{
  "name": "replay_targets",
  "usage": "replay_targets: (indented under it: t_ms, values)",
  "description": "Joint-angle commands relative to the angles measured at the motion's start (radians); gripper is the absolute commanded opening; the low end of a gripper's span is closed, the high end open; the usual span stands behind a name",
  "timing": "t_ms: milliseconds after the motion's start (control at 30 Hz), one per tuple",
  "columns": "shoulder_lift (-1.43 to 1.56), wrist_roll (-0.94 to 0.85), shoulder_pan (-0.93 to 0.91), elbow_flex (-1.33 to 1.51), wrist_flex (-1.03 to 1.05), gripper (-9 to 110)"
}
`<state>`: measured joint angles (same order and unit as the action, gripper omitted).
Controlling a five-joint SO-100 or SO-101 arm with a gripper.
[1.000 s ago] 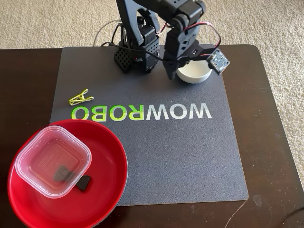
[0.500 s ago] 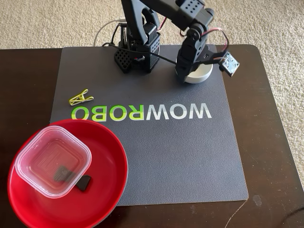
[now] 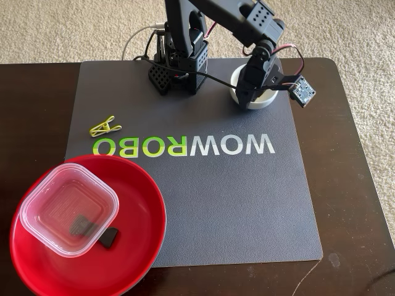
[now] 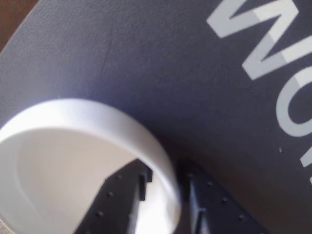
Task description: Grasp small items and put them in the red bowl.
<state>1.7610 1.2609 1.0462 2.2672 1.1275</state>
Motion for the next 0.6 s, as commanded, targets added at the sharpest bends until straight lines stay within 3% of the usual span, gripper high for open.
replay_targets:
  t_ms: [0, 567]
  values:
    - [-0.018, -0.043, -0.026, -0.037, -0.026, 0]
    - [0.213, -0.54, -0.405, -0.29, -0.026, 0]
